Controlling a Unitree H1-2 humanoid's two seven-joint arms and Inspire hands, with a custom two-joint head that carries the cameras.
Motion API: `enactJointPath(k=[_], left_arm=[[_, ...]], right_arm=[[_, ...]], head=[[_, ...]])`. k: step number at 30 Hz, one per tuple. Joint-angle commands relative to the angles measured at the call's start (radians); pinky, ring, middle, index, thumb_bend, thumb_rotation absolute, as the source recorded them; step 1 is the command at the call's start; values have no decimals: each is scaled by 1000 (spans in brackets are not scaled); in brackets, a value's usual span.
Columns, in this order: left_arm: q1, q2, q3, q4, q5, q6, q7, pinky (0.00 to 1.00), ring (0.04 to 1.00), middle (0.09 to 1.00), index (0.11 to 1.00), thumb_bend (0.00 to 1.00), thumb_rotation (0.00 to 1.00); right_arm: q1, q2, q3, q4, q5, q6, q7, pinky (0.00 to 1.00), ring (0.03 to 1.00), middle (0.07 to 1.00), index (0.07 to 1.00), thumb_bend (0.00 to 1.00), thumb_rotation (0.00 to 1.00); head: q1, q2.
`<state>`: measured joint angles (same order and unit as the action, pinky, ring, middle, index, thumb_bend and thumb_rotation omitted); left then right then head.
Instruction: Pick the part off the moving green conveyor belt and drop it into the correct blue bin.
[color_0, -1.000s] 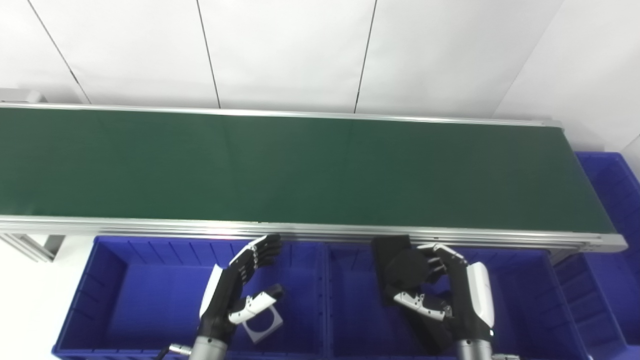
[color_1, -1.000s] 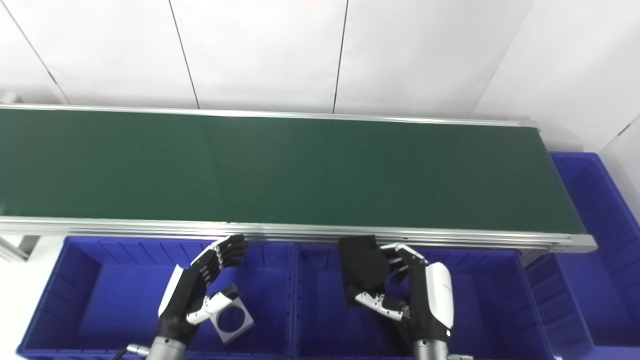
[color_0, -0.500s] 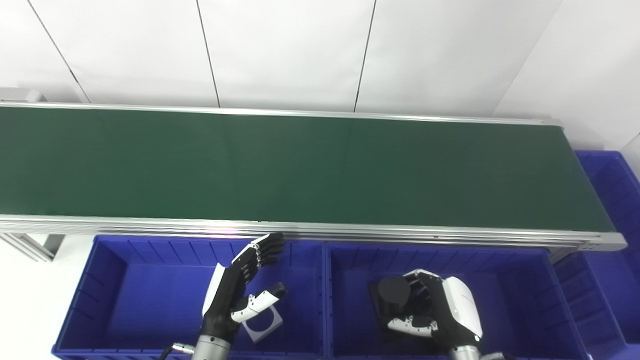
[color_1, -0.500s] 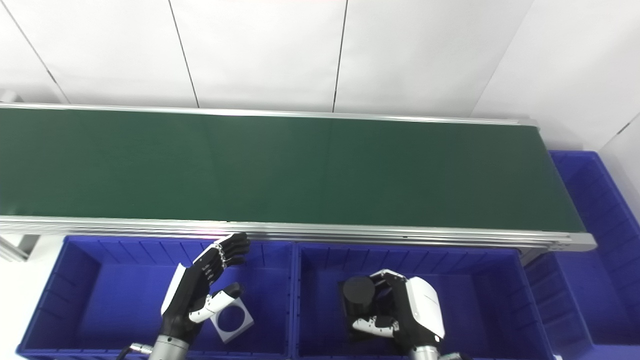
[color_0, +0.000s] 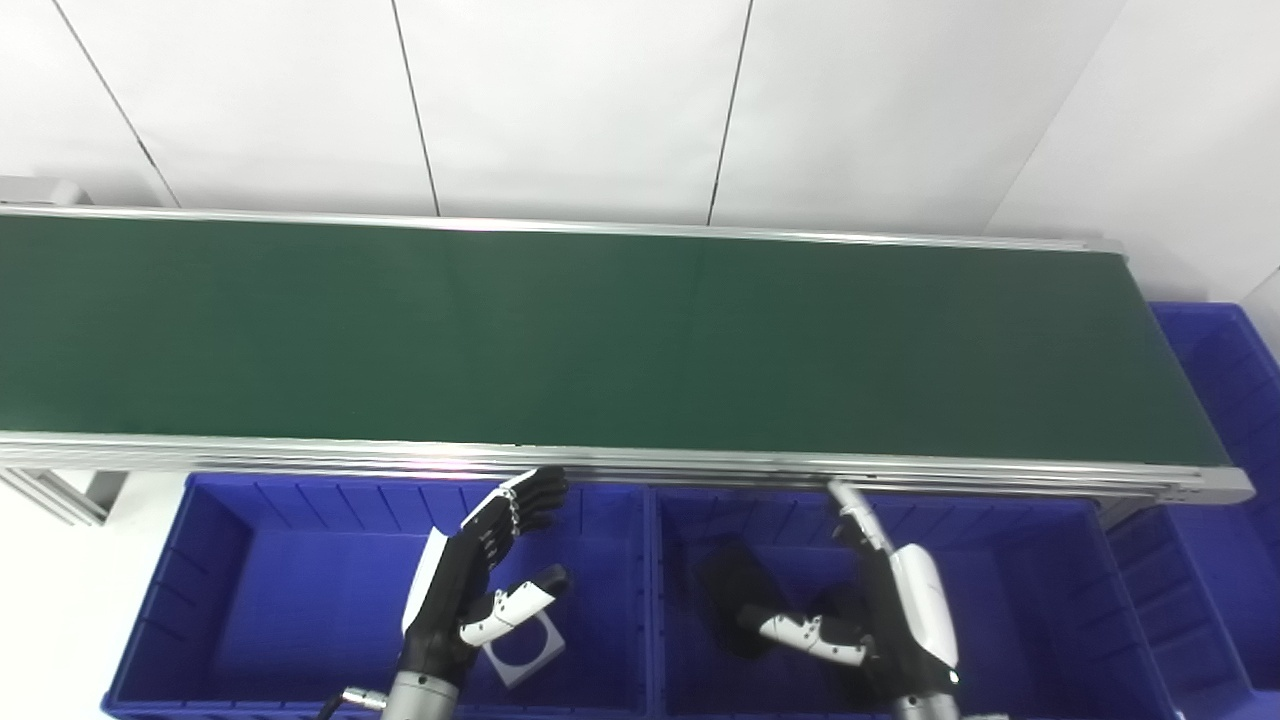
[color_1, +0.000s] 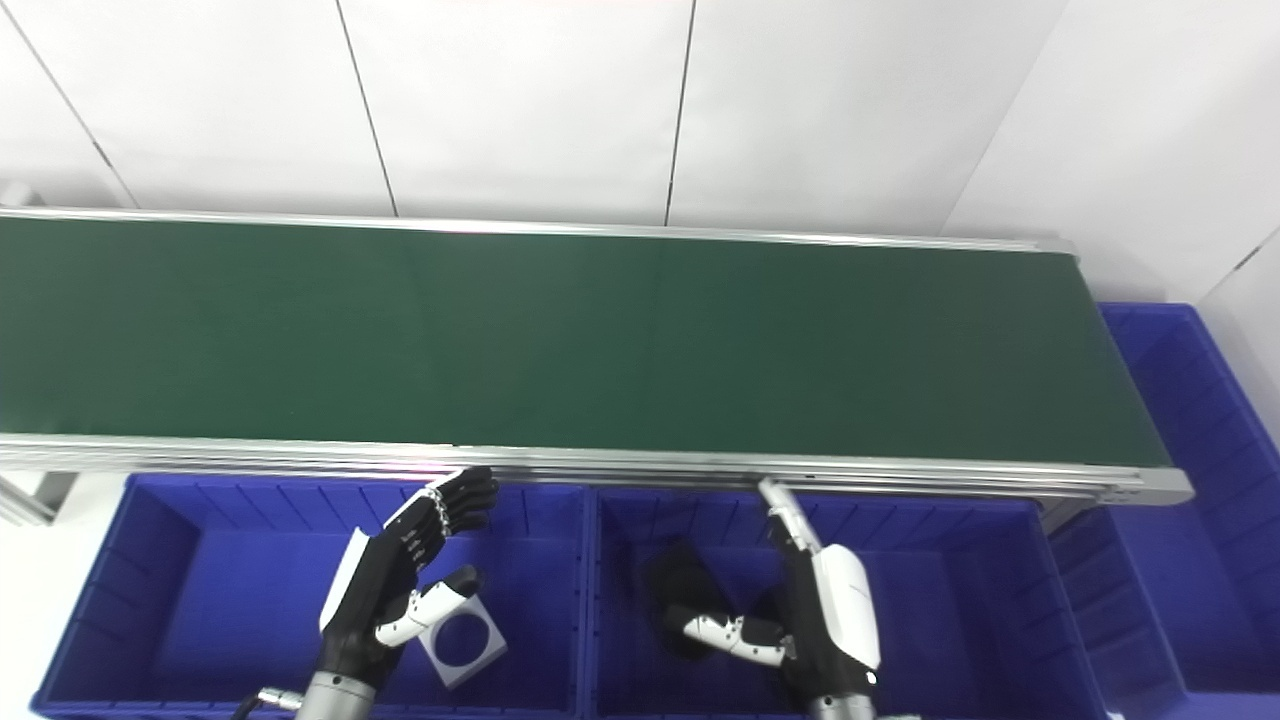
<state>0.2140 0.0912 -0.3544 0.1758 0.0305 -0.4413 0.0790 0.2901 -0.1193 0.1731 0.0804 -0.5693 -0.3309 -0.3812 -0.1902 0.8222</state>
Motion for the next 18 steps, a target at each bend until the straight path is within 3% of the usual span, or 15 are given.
enactJointPath(k=[1, 4, 8, 14, 18], left_arm=[[2, 2, 3, -33, 0, -29, -17, 753, 785, 794, 783, 722, 618], [6, -3, 17, -38, -16, -29, -45, 749, 782, 793, 780, 712, 594], [9, -6, 32, -38, -19, -29, -68, 757, 787, 798, 782, 708, 592], [11, -13, 47, -36, -9, -29, -72, 757, 784, 794, 782, 722, 610], [13, -15, 52, -34, -11, -29, -77, 759, 786, 797, 784, 730, 612]], right_arm=[[0, 11, -12, -8, 21, -93, -42, 989, 1000, 1000, 1000, 894, 871], [3, 18, -8, -10, 83, -124, -31, 983, 995, 1000, 1000, 923, 915], [-2, 3, 35, -19, 188, -139, -20, 917, 943, 974, 1000, 945, 880], [3, -22, 92, -30, 381, -138, 124, 832, 854, 914, 982, 968, 872], [3, -34, 103, -31, 437, -133, 217, 856, 851, 905, 979, 952, 857]], head=[[0, 0], [0, 2], [0, 2], [21, -1], [31, -3]])
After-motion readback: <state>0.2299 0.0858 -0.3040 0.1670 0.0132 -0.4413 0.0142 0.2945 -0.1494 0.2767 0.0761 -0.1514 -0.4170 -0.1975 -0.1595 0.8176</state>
